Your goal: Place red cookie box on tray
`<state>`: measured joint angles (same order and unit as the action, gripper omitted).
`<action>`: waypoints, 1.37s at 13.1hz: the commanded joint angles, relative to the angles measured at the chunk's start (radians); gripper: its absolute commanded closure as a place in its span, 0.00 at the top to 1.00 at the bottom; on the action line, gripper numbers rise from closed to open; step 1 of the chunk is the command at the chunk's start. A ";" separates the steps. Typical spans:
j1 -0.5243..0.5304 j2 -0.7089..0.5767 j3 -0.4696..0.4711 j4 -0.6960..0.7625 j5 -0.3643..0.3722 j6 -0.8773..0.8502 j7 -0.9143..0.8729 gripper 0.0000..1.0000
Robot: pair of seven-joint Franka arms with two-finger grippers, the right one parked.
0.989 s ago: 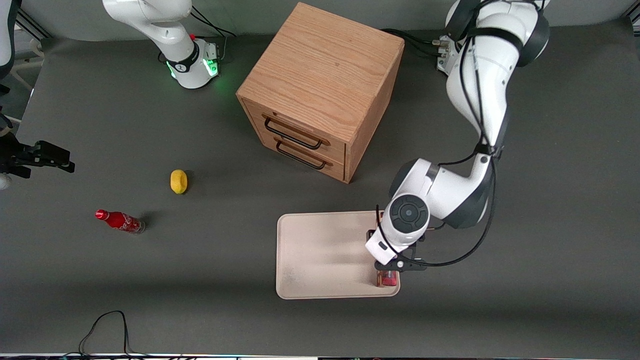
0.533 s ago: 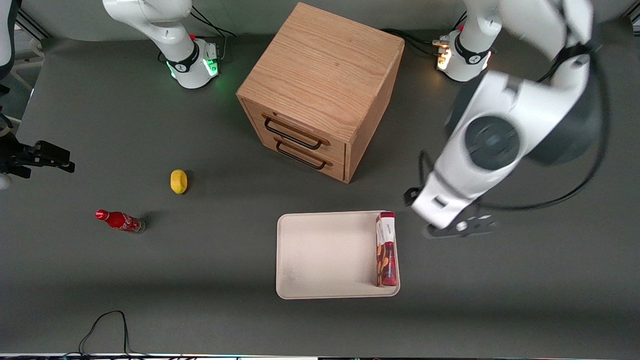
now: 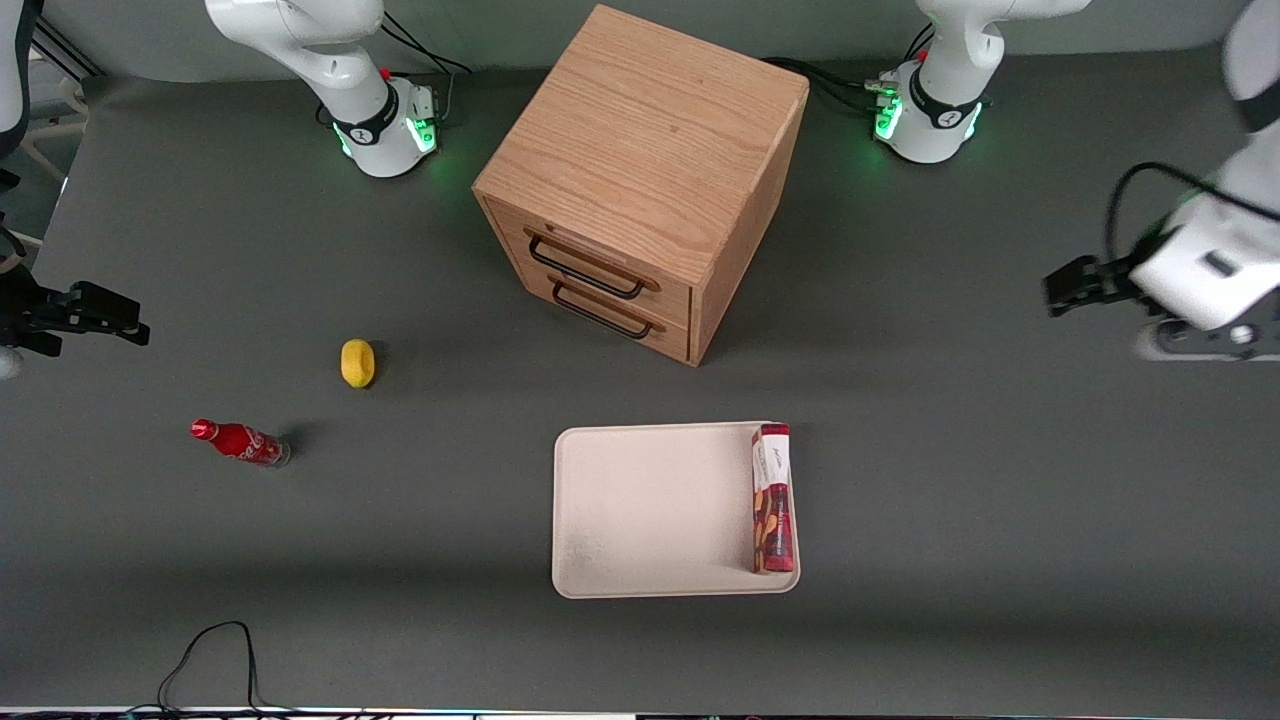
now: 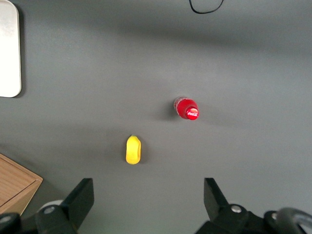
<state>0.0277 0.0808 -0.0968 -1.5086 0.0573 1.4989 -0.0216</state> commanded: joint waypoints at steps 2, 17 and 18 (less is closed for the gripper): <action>0.024 -0.053 -0.009 -0.079 -0.013 0.037 0.042 1.00; -0.057 -0.086 0.081 -0.116 -0.074 0.157 -0.096 1.00; -0.057 -0.067 0.080 -0.079 -0.073 0.114 -0.086 1.00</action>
<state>-0.0057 0.0111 -0.0338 -1.6347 -0.0032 1.6809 -0.0934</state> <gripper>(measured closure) 0.000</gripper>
